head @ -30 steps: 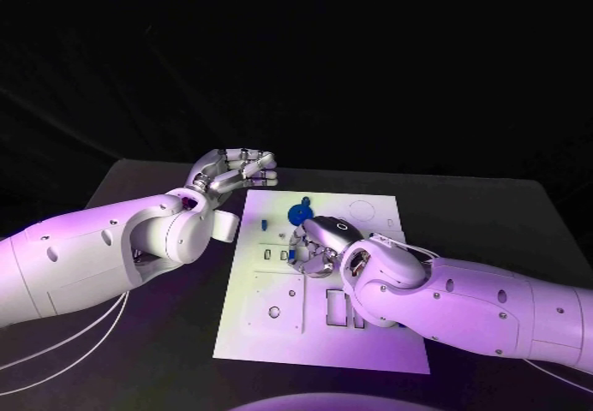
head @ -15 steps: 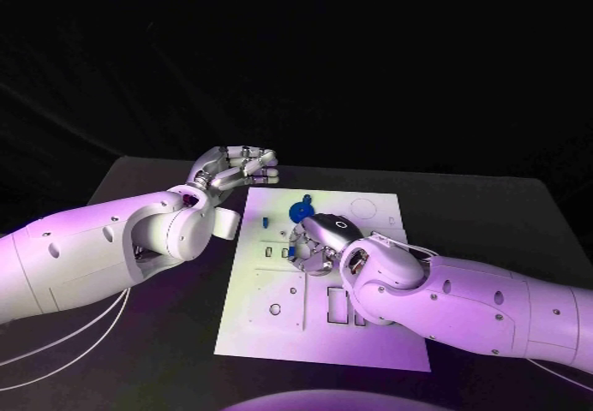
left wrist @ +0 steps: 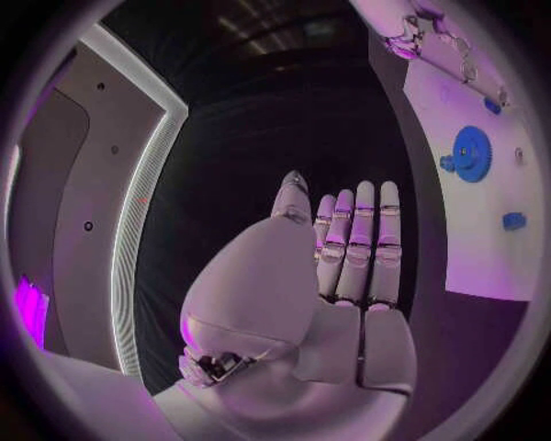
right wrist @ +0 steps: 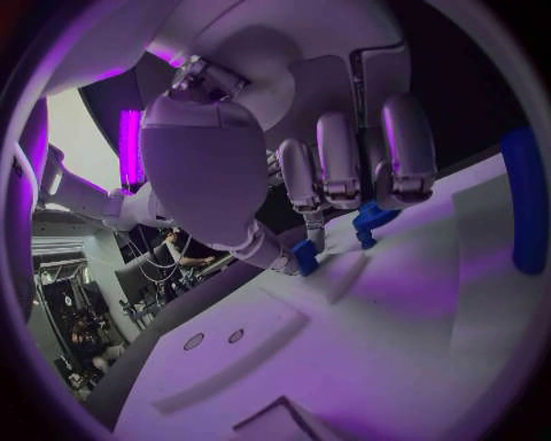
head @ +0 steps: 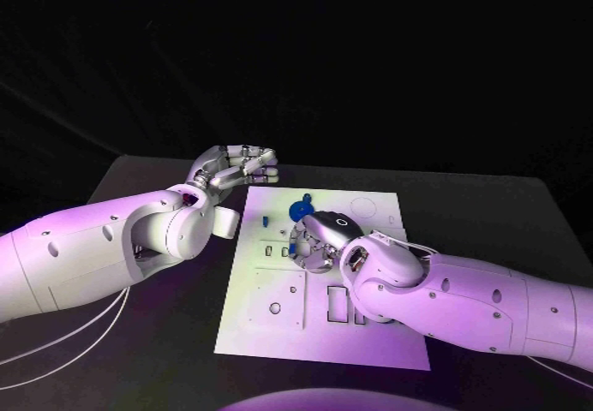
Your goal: Assemble the parts on the task board
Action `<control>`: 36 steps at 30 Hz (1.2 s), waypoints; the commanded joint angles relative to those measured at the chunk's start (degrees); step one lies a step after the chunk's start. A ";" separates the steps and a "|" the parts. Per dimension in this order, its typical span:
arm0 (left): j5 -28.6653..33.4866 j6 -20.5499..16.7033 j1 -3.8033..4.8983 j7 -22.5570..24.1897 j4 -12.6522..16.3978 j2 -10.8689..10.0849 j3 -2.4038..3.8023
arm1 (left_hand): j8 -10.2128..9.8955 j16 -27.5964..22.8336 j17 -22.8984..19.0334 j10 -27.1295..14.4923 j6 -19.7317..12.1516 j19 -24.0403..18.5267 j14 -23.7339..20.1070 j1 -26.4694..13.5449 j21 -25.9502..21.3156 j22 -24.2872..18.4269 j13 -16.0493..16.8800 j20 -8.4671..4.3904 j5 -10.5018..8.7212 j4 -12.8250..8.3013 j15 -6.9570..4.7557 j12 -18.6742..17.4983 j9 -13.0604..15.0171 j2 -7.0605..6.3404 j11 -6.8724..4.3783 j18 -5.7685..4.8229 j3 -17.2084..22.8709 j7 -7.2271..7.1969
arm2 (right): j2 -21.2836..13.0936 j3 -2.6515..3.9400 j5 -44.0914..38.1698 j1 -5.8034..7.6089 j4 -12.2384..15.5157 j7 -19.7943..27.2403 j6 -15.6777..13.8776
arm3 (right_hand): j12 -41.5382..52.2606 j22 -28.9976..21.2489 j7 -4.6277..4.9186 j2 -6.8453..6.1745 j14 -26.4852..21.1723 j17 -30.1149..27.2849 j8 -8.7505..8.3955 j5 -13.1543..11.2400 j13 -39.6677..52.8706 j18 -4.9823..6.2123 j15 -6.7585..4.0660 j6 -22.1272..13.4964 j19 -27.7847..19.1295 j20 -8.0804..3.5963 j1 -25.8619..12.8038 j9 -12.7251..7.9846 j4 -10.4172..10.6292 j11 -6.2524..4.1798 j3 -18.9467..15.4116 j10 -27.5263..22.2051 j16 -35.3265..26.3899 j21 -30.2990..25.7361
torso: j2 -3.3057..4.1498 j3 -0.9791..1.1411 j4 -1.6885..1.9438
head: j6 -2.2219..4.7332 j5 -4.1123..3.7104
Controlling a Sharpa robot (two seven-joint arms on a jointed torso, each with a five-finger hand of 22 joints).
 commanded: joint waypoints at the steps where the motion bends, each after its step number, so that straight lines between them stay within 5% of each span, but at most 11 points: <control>1: 0.10 1.08 0.08 0.21 0.08 0.06 0.04 | -0.18 -0.36 0.05 -0.36 -0.30 0.00 -0.40 0.39 -0.18 -0.05 0.08 0.46 -0.31 0.12 0.08 -0.21 0.05 0.11 -0.05 1.03 -0.29 0.03 | 0.03 -0.12 -0.92 -0.17 -0.16 -0.86 0.28 | -0.42 14.84 0.02 -0.66 6.07 15.08 -0.46 -0.31 5.82 -0.28 0.33 -0.70 5.73 0.05 -0.08 -0.20 -0.28 0.20 -0.04 -0.58 0.23 -0.05 | 0.03 0.00 -0.04 | 0.00 0.03; 11: 0.10 1.12 0.08 0.09 0.04 0.02 0.04 | -0.21 -0.41 0.09 -0.38 -0.32 0.00 -0.43 0.39 -0.21 -0.07 0.08 0.46 -0.31 0.14 0.09 -0.22 0.08 0.14 -0.03 1.03 -0.35 0.04 | 0.05 -0.12 -0.94 -0.18 -0.21 -0.68 0.17 | -0.81 14.78 0.60 -1.74 6.07 15.08 -1.26 -0.84 5.44 -0.25 0.84 -1.86 5.67 0.53 -0.66 -0.64 -0.25 0.75 -0.60 -0.94 0.23 -0.13 | -0.03 0.01 -0.05 | -0.21 0.04; 21: 0.10 1.04 0.08 0.08 -0.02 -0.01 0.04 | -0.24 -0.47 0.14 -0.41 -0.35 -0.01 -0.47 0.44 -0.23 -0.09 0.08 0.47 -0.27 0.13 0.11 -0.23 0.11 0.19 -0.03 1.02 -0.39 0.05 | -0.07 -0.12 -0.76 -0.18 -0.05 -0.01 -1.95 | -1.72 14.63 1.22 -2.30 6.07 15.08 -2.58 -7.18 4.53 -0.18 1.49 -3.93 5.49 1.27 -1.57 -1.55 1.86 1.42 -5.12 -1.83 0.23 -0.36 | 0.02 -0.02 -0.01 | -0.38 -0.06; 25: -0.01 0.91 0.07 -0.08 -0.14 0.00 0.04 | -0.24 -0.51 0.21 -0.48 -0.31 0.01 -0.44 0.58 -0.25 -0.11 0.07 0.46 -0.23 0.08 0.06 -0.26 0.17 0.26 -0.22 1.04 -0.41 -0.04 | -0.54 -0.12 -0.64 -0.19 0.55 0.75 -4.28 | -4.97 14.15 2.21 -2.02 6.07 15.08 -4.22 -8.29 0.97 0.03 2.24 -7.66 4.95 1.86 -0.15 -2.66 5.62 2.16 -13.22 -5.03 0.23 -1.06 | -0.02 0.00 0.00 | -0.38 -0.10; 28: -0.76 0.72 0.07 -0.89 -0.31 0.02 0.04 | -0.26 -0.34 0.52 -0.54 -0.25 0.21 0.13 0.59 -0.23 -0.14 0.06 0.37 -0.24 0.14 -0.13 -0.24 0.30 0.33 -0.35 1.12 -0.68 -0.13 | -1.39 -0.11 -0.57 -0.20 1.51 1.25 -6.03 | -5.17 14.04 2.51 -1.75 6.07 15.08 -4.21 -8.43 0.49 0.10 2.52 -8.50 4.81 2.25 3.76 -3.29 10.54 2.59 -18.55 -5.34 0.23 -1.28 | -0.07 0.00 0.04 | -0.34 -0.19; 33: -6.94 -0.04 0.07 -5.97 -0.86 0.02 0.03 | -0.04 1.27 2.45 2.13 0.71 2.94 4.42 -1.44 0.83 0.11 0.57 -0.44 -0.40 0.90 -1.15 0.59 1.20 1.05 -0.72 1.27 -2.93 -0.62 | -5.29 0.14 0.84 0.29 5.10 3.30 -9.14 | -4.99 13.99 2.71 -2.02 6.07 15.08 -4.30 -8.32 0.46 0.13 2.66 -9.34 4.75 2.37 6.71 -3.83 14.29 2.77 -19.99 -5.29 0.23 -1.39 | -0.27 0.05 -0.10 | -0.36 0.03; 36: -12.93 -0.18 0.08 -9.50 -1.35 -0.06 0.01 | 1.24 5.86 6.37 8.58 3.28 8.94 12.22 -4.82 4.45 1.67 2.14 -3.03 -0.37 0.98 -4.00 2.76 2.61 2.76 -3.34 1.34 -5.66 -2.46 | -8.76 0.41 3.18 1.45 7.42 5.88 -10.16 | -5.04 13.60 2.59 -1.38 6.07 15.08 -3.77 -8.03 0.33 0.31 2.65 -8.63 4.30 2.40 7.58 -3.80 14.58 2.70 -19.52 -5.34 0.23 -2.00 | -0.51 0.12 -0.14 | -0.33 0.16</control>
